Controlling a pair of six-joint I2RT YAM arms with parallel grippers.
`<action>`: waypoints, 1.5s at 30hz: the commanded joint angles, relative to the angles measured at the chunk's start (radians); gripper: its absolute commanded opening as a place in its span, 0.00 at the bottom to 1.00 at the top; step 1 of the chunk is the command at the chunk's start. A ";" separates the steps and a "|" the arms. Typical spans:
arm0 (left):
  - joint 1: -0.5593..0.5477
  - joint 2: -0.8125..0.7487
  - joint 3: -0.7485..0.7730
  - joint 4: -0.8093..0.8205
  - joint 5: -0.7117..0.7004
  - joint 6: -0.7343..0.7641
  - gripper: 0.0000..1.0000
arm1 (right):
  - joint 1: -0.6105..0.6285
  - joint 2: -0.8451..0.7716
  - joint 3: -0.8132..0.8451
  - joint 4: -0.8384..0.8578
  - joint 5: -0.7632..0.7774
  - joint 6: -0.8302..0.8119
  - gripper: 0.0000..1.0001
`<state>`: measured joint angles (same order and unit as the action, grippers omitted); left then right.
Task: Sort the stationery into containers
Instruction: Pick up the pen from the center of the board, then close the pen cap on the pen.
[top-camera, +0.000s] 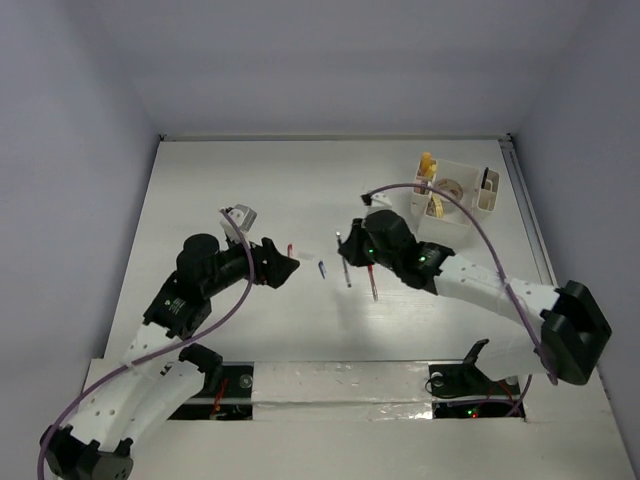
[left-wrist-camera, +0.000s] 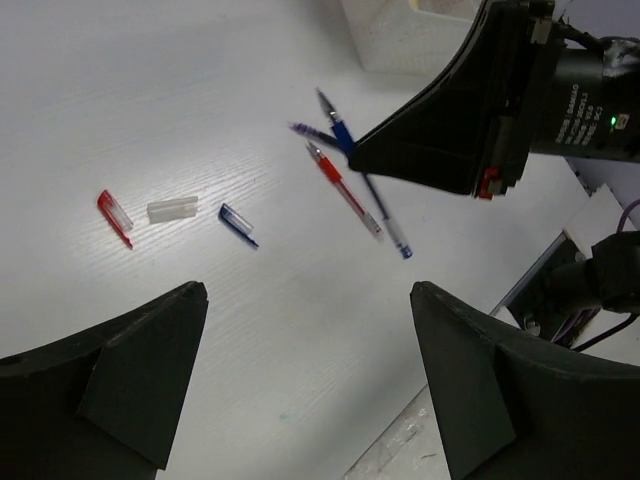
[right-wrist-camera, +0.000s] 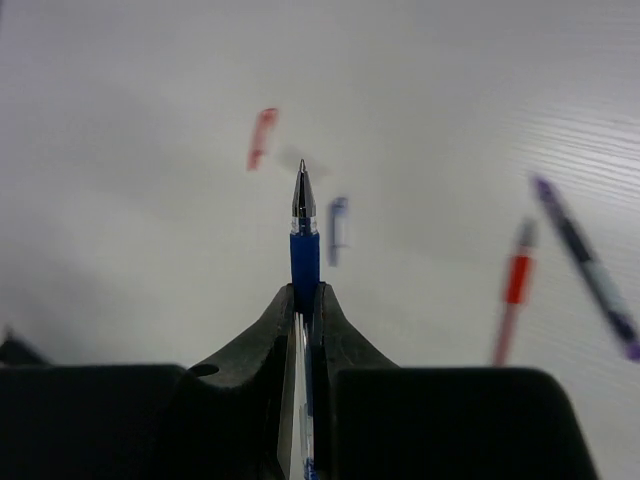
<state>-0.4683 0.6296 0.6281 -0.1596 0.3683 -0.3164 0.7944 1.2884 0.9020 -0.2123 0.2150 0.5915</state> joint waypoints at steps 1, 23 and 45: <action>0.017 0.038 0.009 0.052 0.067 -0.001 0.80 | 0.077 0.119 0.044 0.398 -0.163 -0.016 0.00; 0.036 0.127 0.013 0.040 -0.026 0.002 0.42 | 0.124 0.295 0.126 0.892 -0.377 0.194 0.00; 0.054 0.067 0.016 0.037 -0.046 0.004 0.00 | 0.134 0.233 0.034 0.782 -0.376 0.163 0.25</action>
<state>-0.4309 0.7238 0.6281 -0.1932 0.3706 -0.3214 0.9150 1.5864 0.9504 0.6735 -0.1585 0.8181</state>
